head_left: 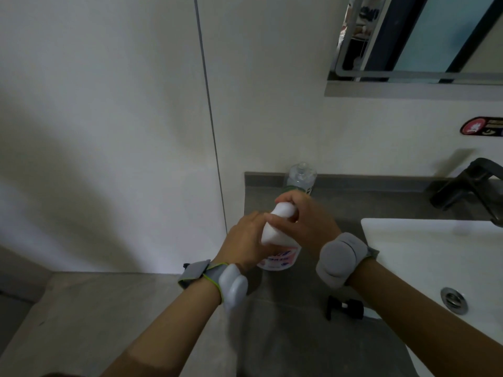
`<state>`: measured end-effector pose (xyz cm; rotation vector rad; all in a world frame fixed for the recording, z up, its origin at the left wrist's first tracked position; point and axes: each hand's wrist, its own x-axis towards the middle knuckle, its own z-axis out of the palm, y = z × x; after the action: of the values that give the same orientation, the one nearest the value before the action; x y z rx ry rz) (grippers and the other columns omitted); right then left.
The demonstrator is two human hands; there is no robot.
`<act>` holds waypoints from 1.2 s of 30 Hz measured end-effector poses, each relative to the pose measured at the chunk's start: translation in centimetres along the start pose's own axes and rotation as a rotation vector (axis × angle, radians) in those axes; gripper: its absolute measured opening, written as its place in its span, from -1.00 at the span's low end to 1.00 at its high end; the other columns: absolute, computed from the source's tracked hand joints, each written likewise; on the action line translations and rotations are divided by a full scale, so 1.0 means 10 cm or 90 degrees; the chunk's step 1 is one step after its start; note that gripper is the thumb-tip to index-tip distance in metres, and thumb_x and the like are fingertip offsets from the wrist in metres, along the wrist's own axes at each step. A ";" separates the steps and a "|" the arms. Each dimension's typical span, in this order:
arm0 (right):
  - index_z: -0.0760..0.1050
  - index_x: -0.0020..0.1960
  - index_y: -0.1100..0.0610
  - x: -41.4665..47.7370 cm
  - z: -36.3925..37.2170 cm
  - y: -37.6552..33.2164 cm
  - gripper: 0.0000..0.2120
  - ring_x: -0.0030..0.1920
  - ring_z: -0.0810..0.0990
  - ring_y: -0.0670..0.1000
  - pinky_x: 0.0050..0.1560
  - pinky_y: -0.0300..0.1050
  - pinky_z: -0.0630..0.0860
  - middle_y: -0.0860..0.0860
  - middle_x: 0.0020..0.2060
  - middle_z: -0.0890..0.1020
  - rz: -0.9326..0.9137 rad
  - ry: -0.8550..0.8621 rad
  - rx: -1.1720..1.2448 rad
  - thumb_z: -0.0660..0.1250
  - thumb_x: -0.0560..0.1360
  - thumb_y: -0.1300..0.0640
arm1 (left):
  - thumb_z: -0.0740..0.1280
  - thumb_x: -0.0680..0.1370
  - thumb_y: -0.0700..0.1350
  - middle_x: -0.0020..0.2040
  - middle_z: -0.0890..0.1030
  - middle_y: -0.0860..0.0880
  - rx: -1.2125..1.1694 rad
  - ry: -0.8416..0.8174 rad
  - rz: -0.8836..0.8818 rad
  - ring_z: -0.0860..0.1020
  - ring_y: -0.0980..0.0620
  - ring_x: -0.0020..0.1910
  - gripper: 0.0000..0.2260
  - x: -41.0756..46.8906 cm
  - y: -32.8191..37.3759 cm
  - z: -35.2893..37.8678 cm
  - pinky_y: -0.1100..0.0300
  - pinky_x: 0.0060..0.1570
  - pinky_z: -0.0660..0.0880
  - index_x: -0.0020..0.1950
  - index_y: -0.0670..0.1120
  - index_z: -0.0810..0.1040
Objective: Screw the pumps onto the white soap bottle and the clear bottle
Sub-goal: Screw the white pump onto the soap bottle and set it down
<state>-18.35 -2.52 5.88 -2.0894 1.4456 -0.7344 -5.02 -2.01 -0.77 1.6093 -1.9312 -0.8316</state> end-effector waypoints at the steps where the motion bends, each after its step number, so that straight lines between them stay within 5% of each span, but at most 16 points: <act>1: 0.39 0.13 0.18 0.00 0.00 0.00 -0.61 -0.04 0.41 -0.06 -0.01 -0.21 0.35 0.16 0.08 0.54 -0.005 0.001 -0.002 0.37 0.38 0.04 | 0.44 0.32 0.15 0.01 0.48 -0.01 -0.004 -0.002 0.000 0.40 0.06 -0.06 -0.52 0.00 -0.01 0.01 0.15 -0.03 0.35 0.13 0.01 0.40; 8: 0.37 0.19 0.16 -0.04 -0.05 0.03 -0.62 -0.03 0.46 -0.04 -0.10 -0.35 0.36 0.15 0.12 0.52 -0.058 -0.050 0.017 0.34 0.40 0.12 | 0.42 0.31 0.17 0.04 0.53 -0.03 -0.020 -0.007 0.039 0.43 0.05 -0.04 -0.56 -0.01 -0.01 -0.01 0.13 -0.01 0.36 0.11 0.06 0.43; 16: 0.28 0.26 0.23 -0.11 -0.11 0.15 -0.56 0.13 0.41 -0.04 0.03 -0.49 0.40 0.16 0.22 0.42 -0.061 -0.102 0.105 0.30 0.42 0.28 | 0.44 0.32 0.16 0.11 0.54 -0.09 -0.019 -0.018 0.043 0.48 -0.05 0.07 -0.52 0.00 -0.02 0.00 0.13 0.05 0.35 0.15 0.03 0.43; 27: 0.31 0.24 0.24 -0.11 -0.15 0.15 -0.59 0.17 0.46 0.09 0.16 -0.15 0.44 0.20 0.20 0.45 -0.084 -0.117 0.128 0.29 0.42 0.30 | 0.35 0.25 0.24 0.08 0.55 -0.05 -0.024 -0.005 0.056 0.50 -0.06 0.05 -0.52 -0.01 -0.04 -0.01 0.09 0.03 0.40 0.11 0.12 0.42; 33: 0.24 0.30 0.16 -0.11 -0.18 0.18 -0.56 -0.03 0.43 -0.14 -0.08 -0.57 0.40 -0.04 0.13 0.33 -0.058 -0.120 0.121 0.26 0.46 0.15 | 0.36 0.28 0.25 0.12 0.55 -0.04 -0.044 -0.029 0.072 0.48 0.02 0.05 -0.53 0.02 -0.05 -0.03 0.13 0.02 0.36 0.12 0.14 0.40; 36: 0.25 0.30 0.18 -0.10 -0.22 0.22 -0.62 -0.16 0.43 -0.16 -0.16 -0.46 0.43 -0.01 0.02 0.38 -0.004 -0.067 0.136 0.18 0.51 0.13 | 0.44 0.32 0.14 0.13 0.54 -0.06 -0.031 -0.031 0.073 0.48 -0.01 0.07 -0.54 0.07 -0.09 -0.03 0.13 0.05 0.34 0.15 0.09 0.41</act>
<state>-21.60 -2.44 5.85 -1.9392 1.2473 -0.7360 -4.30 -2.81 -1.17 1.4482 -2.0011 -0.8706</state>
